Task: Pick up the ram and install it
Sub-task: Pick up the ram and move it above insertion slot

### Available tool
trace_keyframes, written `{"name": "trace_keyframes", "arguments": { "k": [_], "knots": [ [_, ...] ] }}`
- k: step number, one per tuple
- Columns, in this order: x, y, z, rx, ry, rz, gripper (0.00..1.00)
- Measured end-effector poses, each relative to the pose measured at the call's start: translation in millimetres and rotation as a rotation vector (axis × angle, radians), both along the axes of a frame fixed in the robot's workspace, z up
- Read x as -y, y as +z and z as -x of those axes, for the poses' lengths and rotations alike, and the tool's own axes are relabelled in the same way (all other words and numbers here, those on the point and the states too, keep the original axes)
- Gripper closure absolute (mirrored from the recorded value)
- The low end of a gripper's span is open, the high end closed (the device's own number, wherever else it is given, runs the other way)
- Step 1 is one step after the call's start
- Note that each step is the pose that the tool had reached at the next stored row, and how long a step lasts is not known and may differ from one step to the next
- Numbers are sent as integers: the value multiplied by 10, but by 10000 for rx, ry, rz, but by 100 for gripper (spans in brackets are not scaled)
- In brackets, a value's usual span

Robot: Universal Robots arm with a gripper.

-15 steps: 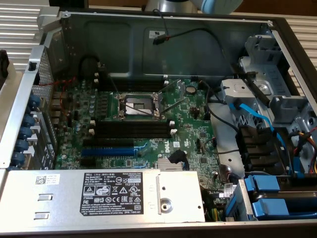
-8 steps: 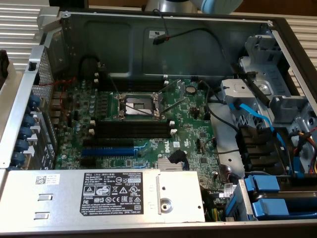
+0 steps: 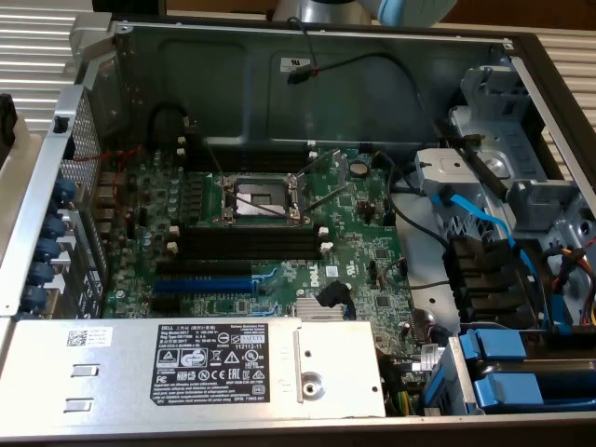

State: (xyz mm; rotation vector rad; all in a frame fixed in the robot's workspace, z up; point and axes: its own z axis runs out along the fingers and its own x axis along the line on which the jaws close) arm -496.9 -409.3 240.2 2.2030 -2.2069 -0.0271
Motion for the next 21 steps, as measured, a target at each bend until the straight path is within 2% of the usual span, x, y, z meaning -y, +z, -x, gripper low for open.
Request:
{"name": "trace_keyframes", "arguments": {
  "k": [11, 21],
  "knots": [
    [0, 381, 1, 2, 0, 2, 88],
    [0, 826, 4, 14, 0, 3, 88]
  ]
}}
